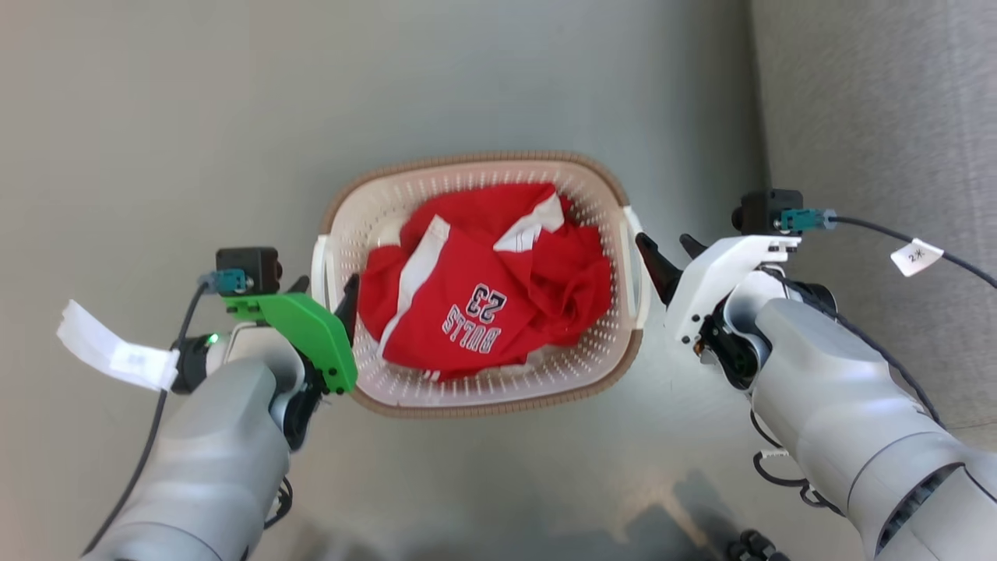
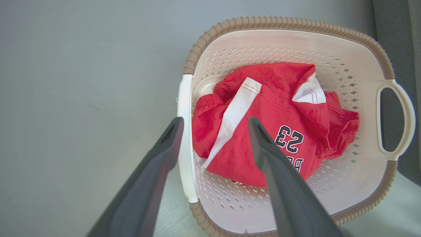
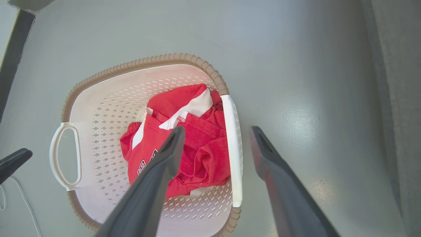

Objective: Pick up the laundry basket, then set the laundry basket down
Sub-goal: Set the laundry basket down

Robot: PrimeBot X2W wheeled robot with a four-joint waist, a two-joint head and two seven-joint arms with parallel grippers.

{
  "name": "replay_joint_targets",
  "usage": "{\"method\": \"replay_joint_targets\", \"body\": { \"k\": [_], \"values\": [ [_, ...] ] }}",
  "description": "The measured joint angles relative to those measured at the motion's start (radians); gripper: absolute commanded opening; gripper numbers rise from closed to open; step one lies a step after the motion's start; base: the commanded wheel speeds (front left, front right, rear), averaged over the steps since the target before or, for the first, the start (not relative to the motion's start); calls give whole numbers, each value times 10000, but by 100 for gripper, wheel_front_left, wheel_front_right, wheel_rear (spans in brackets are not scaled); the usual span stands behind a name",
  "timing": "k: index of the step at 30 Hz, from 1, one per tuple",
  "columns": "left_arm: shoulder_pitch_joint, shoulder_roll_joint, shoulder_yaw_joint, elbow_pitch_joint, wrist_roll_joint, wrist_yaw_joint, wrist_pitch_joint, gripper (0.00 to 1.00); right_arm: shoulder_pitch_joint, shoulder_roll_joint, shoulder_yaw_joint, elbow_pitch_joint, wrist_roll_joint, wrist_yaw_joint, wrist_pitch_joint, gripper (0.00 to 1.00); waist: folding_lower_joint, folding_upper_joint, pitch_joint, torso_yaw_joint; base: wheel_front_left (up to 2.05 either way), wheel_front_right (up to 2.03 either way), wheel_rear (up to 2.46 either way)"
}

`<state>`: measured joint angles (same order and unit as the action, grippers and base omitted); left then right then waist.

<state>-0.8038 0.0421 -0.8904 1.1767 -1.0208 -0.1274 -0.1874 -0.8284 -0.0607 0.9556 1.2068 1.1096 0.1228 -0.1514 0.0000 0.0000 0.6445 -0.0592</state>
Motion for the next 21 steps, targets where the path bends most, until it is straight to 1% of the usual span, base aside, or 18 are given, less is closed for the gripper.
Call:
{"method": "replay_joint_targets", "body": {
  "k": [12,18,21],
  "values": [
    [748,111,-125,-299,-63,-2,-437,100,524,8,136,82,-8,2,-527,100,0,0,-1807,-94,0,0,0],
    [965,410,-119,-546,-59,-2,-562,100,783,8,73,31,19,4,-731,100,-1,0,-2668,-124,0,0,0],
    [1100,451,-65,-648,-59,-2,-604,100,803,-29,81,-35,-15,4,-828,100,0,0,-3088,-138,0,0,0]
  ]
}}
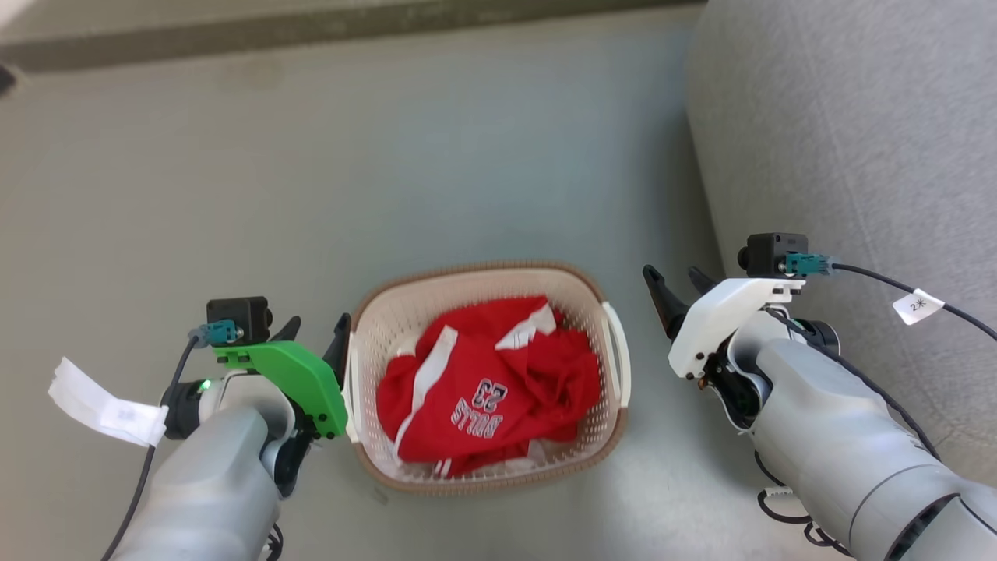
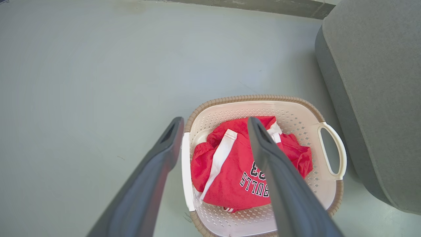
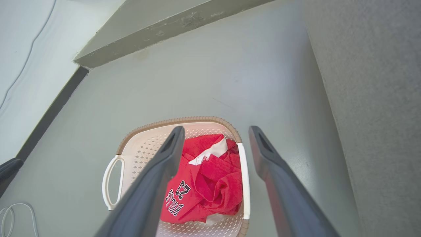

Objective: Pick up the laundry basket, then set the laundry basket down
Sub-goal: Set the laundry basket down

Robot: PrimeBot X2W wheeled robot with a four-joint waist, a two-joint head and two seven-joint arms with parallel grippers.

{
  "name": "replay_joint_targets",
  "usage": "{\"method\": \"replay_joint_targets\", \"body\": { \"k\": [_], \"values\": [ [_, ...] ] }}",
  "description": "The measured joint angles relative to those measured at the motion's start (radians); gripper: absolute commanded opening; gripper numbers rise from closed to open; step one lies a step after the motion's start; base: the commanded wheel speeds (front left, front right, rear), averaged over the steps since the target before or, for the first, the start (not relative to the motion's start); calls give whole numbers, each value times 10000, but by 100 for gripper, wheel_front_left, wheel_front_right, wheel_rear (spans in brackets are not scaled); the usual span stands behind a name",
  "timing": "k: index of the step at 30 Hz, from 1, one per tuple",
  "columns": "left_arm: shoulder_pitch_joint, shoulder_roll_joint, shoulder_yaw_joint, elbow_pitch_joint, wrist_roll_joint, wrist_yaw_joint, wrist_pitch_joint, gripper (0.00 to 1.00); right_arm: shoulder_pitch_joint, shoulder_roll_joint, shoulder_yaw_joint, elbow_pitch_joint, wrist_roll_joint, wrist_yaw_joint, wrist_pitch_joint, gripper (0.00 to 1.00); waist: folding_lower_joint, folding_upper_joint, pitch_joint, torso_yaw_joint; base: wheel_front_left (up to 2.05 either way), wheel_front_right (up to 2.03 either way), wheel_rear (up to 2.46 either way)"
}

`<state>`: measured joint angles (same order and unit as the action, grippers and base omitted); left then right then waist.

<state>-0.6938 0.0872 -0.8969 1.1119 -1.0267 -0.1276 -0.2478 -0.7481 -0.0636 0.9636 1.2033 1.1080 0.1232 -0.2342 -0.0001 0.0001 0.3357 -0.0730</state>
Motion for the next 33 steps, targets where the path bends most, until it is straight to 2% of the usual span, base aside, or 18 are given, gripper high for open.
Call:
{"method": "replay_joint_targets", "body": {
  "k": [6,10,20,26,33],
  "values": [
    [228,71,215,-470,0,0,-8,100,3,-142,-88,-234,-92,0,-121,100,0,0,-759,-22,0,0,0],
    [231,474,719,-1049,67,0,-8,100,3,-274,-213,-483,-161,0,-134,100,0,0,-1185,-32,0,0,0],
    [243,907,2276,-2790,763,6,-10,100,-24,-1189,-1618,-2236,-978,-23,-151,100,0,0,-1965,82,0,0,0],
    [801,1137,3158,-3806,1367,226,-12,100,48,-1478,-2575,-3544,-1806,-387,-163,100,0,0,-2315,236,0,0,0],
    [1659,1135,4311,-5114,1935,500,-12,100,988,-1743,-3940,-5417,-2890,-826,-167,100,0,0,-2619,349,0,0,0]
  ]
}}
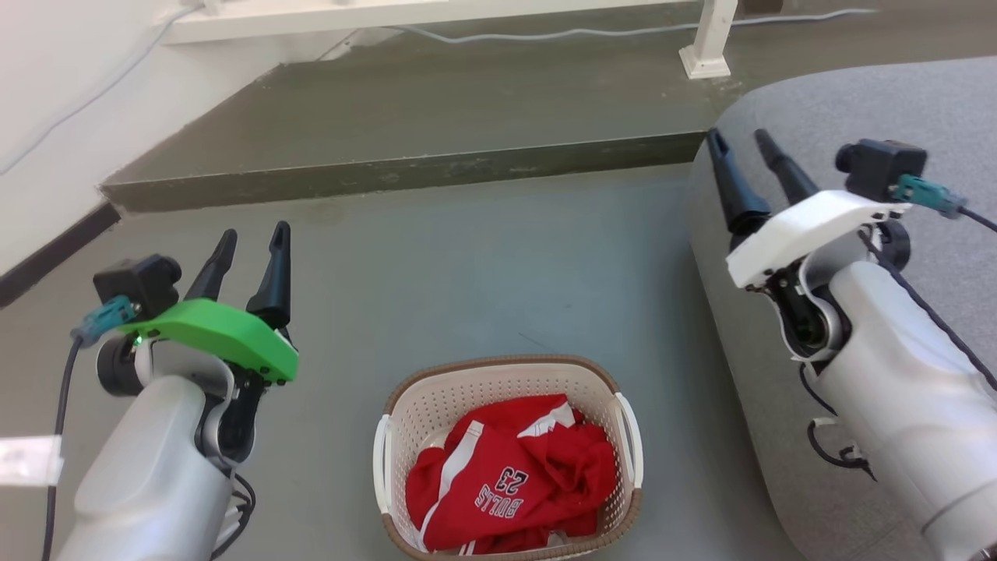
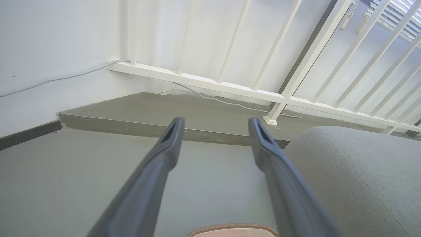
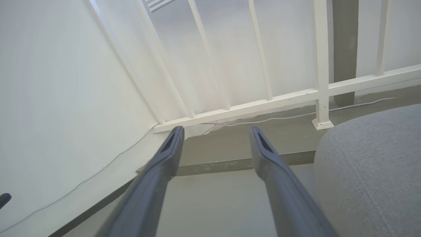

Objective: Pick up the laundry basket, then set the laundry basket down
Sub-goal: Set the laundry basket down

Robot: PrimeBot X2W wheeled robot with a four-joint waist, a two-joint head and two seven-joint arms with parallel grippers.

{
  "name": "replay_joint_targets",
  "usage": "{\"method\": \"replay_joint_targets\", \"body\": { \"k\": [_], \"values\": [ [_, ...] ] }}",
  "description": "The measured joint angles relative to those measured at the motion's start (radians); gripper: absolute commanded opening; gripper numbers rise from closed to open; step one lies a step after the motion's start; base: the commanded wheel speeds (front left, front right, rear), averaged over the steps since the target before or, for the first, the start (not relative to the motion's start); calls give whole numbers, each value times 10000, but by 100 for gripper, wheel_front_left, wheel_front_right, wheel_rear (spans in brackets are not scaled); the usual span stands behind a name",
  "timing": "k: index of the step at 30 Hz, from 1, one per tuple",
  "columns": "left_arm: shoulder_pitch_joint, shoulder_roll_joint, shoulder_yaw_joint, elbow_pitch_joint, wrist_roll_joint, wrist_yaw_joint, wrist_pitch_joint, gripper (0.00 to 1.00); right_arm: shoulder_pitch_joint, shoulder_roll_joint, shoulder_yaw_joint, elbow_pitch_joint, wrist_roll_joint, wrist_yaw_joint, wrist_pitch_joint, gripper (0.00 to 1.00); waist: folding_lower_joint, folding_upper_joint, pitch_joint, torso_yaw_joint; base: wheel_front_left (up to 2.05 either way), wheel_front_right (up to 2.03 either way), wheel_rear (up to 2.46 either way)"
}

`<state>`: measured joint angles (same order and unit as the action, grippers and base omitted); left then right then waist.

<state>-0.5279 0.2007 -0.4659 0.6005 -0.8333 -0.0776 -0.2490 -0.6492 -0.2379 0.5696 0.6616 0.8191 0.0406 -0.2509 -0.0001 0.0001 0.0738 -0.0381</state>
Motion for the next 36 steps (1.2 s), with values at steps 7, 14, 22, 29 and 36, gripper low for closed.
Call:
{"method": "replay_joint_targets", "body": {
  "k": [7,14,22,29,36],
  "values": [
    [825,4,805,-945,558,173,-6,100,979,-128,-909,-1547,-1003,-337,-10,100,0,0,-155,77,0,0,0],
    [1768,-19,1427,-1887,1160,173,-29,100,2357,-82,-1670,-2763,-1751,-512,-10,100,0,0,-293,93,0,0,0],
    [2667,-226,1592,-2522,1858,165,-27,100,3527,196,-2096,-3703,-2462,-610,-10,100,0,0,-317,82,0,0,0],
    [3027,-316,1831,-2978,2266,150,-29,100,4112,265,-2378,-4247,-2947,-608,-10,100,0,0,-283,73,0,0,0],
    [3369,-564,2046,-3214,2493,65,-27,100,4514,474,-2596,-4625,-3359,-598,-10,100,0,0,-236,72,0,0,0]
  ]
}}
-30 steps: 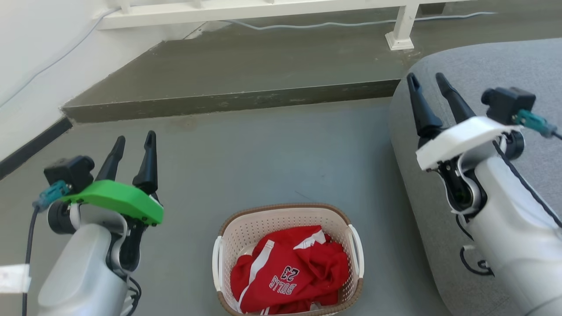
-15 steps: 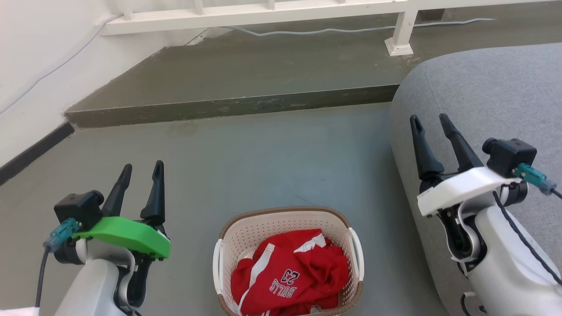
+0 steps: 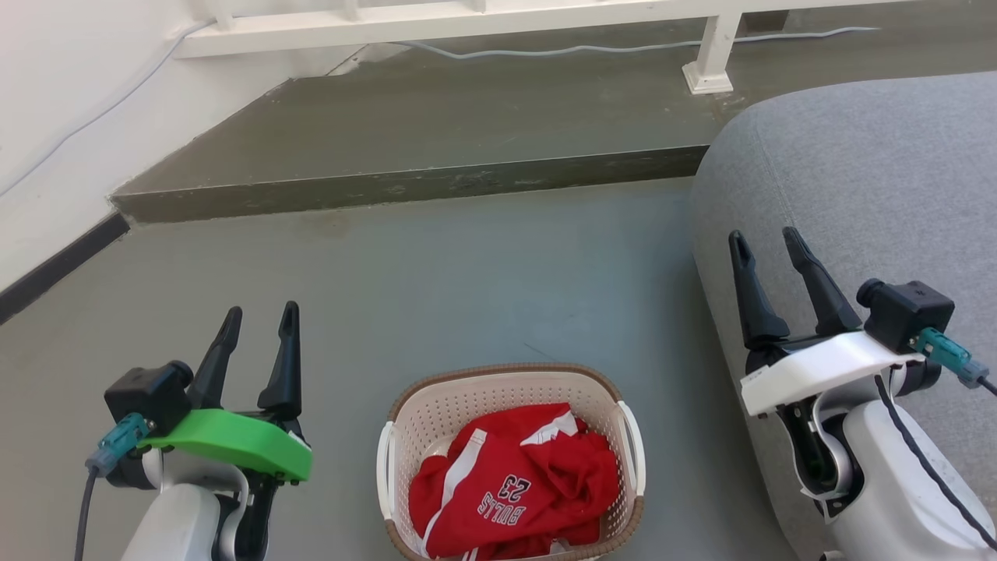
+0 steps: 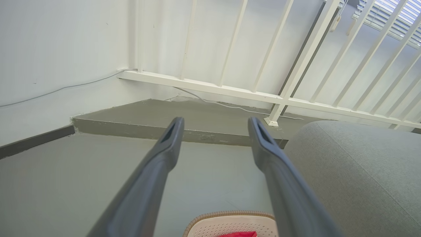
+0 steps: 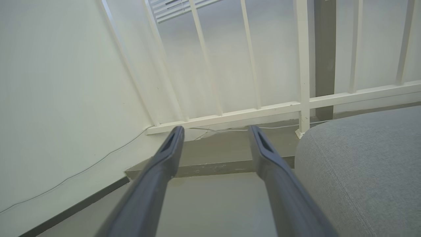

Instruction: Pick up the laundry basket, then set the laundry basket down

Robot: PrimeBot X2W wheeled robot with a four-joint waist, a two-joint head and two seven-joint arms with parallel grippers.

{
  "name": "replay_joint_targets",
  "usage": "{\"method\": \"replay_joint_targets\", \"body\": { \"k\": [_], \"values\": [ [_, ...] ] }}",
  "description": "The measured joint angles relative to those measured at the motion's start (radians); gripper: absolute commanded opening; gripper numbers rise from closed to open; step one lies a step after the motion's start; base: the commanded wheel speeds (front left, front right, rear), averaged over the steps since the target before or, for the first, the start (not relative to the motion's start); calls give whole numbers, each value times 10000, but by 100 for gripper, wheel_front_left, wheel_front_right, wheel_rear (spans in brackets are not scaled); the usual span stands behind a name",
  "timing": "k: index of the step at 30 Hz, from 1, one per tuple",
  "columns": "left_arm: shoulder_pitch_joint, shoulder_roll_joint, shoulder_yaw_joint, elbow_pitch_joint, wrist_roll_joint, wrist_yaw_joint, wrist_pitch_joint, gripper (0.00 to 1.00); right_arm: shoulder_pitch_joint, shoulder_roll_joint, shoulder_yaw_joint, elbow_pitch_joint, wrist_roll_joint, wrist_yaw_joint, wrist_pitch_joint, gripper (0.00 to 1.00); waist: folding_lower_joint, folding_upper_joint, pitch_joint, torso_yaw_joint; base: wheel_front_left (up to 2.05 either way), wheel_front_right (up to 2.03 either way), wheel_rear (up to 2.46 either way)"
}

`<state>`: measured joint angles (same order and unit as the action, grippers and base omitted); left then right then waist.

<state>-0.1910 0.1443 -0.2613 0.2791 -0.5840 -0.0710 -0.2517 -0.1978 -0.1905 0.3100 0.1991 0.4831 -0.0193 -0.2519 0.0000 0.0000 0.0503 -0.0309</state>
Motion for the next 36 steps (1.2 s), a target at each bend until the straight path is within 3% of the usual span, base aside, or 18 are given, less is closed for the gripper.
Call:
{"method": "replay_joint_targets", "body": {
  "k": [34,35,36],
  "values": [
    [526,-412,688,-407,888,-282,-2,100,854,439,-830,-405,-953,311,0,100,0,0,133,31,0,0,0],
    [529,-418,673,-359,888,-301,0,0,858,451,-828,-364,-984,303,2,0,0,0,131,33,0,0,0],
    [546,-428,642,-245,886,-301,19,0,893,479,-807,-265,-982,303,4,0,0,0,132,32,0,0,0]
  ]
}}
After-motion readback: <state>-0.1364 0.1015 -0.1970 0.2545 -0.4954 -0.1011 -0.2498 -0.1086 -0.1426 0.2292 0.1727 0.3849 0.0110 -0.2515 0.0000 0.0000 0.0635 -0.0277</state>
